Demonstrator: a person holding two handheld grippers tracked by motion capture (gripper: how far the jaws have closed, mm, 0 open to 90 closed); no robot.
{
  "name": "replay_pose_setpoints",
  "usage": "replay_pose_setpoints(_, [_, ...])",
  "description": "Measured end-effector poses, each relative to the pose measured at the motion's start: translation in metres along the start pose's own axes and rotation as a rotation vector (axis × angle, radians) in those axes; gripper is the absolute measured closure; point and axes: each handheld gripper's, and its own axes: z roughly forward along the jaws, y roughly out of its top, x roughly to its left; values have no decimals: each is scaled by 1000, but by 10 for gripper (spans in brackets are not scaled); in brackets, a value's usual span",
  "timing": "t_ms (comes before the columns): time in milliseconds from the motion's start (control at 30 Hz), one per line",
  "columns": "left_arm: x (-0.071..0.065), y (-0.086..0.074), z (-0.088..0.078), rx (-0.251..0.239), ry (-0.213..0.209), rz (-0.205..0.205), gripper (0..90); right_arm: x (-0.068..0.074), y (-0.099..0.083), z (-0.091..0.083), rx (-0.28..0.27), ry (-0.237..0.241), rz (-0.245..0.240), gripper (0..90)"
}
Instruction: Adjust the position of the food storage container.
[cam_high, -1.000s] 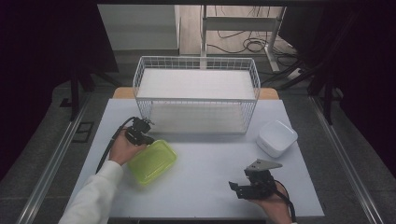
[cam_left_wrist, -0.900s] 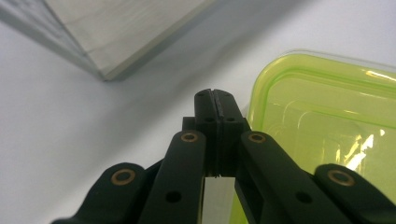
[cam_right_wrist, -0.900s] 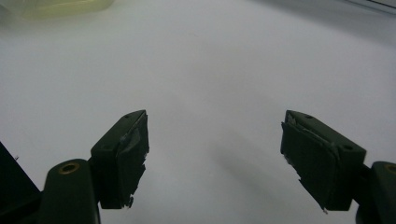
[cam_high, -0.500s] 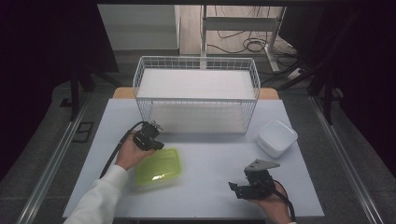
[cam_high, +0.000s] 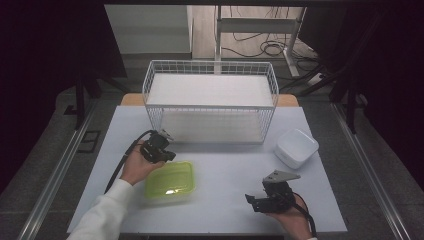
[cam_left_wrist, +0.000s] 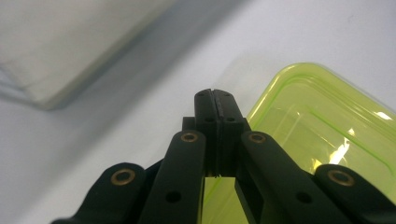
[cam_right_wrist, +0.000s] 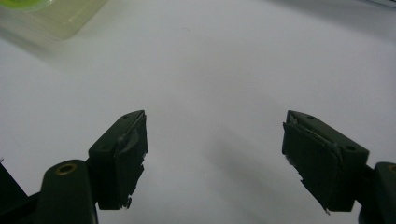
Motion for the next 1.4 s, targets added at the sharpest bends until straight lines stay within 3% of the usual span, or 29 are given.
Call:
replay_pose_setpoints(133, [5, -15, -24, -26, 56, -70, 900, 0, 0, -1, -4, 1, 3, 225])
replay_pose_setpoints(267, [9, -41, -42, -36, 67, -123, 900, 0, 0, -1, -2, -2, 5, 225])
replay_pose_setpoints(367, [12, -59, -49, -43, 73, -168, 900, 0, 1, -1, -7, -1, 1, 225])
replay_pose_setpoints(533, [18, -96, -56, -61, 66, -283, 900, 0, 2, -1, -6, -3, 3, 225])
replay_pose_setpoints(633, [18, -114, -55, -61, 54, -321, 900, 0, 2, -1, -7, -5, 4, 225])
replay_pose_setpoints(867, [16, -123, -46, -46, 31, -342, 900, -3, 3, -3, -12, -10, 9, 226])
replay_pose_setpoints(1133, [10, -119, -33, 2, 3, -321, 900, -9, 2, -8, -24, -28, 20, 226])
replay_pose_setpoints(1400, [9, -118, -29, 10, -9, -317, 900, -12, 2, -11, -35, -42, 33, 226])
